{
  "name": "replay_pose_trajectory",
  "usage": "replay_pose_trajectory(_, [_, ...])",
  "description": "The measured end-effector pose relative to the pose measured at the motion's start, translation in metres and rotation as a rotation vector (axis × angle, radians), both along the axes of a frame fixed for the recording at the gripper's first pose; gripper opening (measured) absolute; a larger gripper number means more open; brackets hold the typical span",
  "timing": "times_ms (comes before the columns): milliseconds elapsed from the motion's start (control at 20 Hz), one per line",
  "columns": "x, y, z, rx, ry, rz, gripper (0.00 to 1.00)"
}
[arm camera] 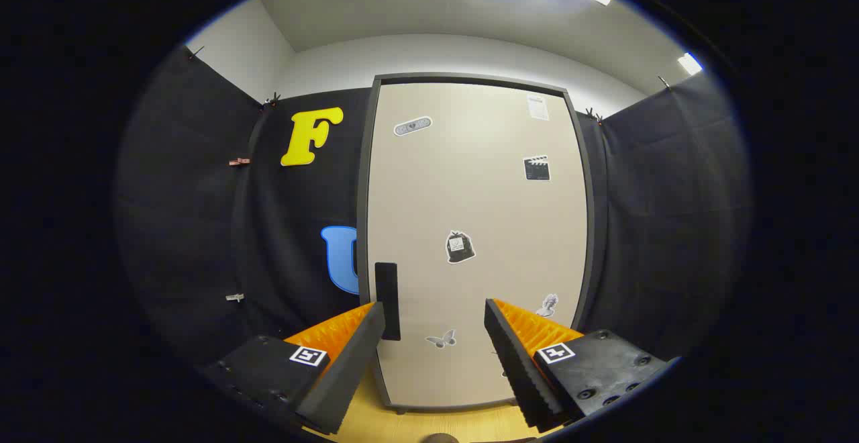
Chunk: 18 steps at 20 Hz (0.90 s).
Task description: Open the shoe cabinet door, grab the shoes and put them into the shoe cabinet, then close the shoe cabinet door.
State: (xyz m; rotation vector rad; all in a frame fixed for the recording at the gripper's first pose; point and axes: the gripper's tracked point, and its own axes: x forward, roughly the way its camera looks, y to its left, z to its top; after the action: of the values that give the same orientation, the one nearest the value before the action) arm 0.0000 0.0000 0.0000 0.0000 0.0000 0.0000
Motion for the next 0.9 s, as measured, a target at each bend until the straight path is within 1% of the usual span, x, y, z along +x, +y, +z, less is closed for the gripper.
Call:
replay_pose_trajectory(650, [0.007,0.001,-0.005,-0.005,0.032,-0.007,0.98])
replay_pose_trajectory(900, [0.016,0.01,-0.011,0.003,0.046,-0.003,0.97])
